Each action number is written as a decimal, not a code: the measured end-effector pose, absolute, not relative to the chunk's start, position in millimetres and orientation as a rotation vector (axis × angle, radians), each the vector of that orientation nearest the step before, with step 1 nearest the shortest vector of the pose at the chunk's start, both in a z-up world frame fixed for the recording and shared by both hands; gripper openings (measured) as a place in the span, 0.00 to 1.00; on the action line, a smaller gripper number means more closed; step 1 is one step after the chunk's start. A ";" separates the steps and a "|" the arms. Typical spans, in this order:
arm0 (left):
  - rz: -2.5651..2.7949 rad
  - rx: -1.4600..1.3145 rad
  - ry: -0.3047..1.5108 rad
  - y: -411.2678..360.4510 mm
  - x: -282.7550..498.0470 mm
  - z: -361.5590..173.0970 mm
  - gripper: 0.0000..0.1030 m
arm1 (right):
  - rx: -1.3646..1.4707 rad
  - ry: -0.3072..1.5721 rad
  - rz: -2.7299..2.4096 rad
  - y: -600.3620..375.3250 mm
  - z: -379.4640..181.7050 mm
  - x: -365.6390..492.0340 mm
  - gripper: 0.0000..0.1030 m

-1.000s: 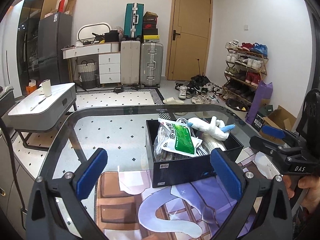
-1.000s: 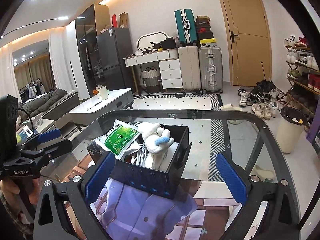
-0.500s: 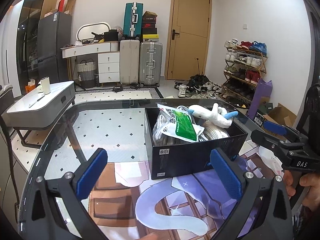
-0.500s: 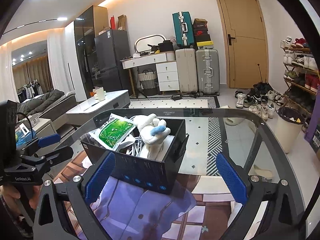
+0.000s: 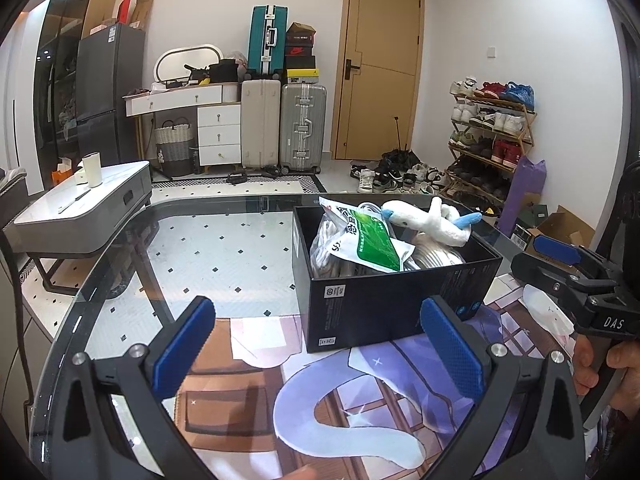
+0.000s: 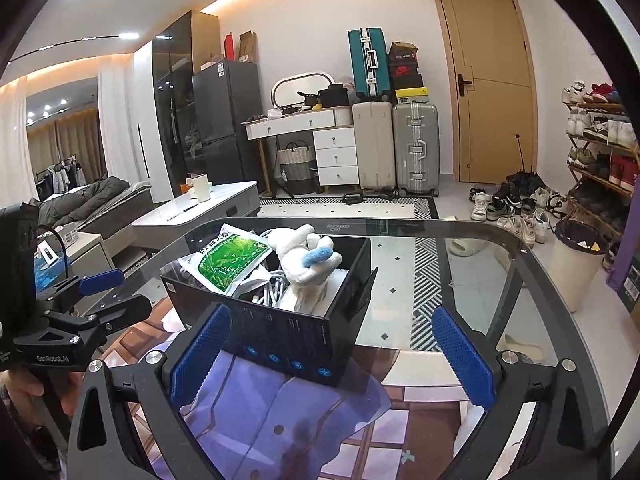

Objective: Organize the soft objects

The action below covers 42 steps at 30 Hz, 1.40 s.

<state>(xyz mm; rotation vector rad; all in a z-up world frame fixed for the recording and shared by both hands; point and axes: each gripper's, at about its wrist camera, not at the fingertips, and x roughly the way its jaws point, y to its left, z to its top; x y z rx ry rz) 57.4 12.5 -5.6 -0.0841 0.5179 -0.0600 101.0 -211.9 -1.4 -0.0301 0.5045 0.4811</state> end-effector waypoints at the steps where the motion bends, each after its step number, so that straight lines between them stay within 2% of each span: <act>1: -0.059 -0.084 0.516 12.5 57.4 -5.5 1.00 | -0.031 0.502 0.481 -211.0 -1.0 100.4 0.99; 42: -0.044 -0.055 0.498 6.9 55.6 -4.0 1.00 | -0.063 0.484 0.480 -208.6 6.7 99.5 0.99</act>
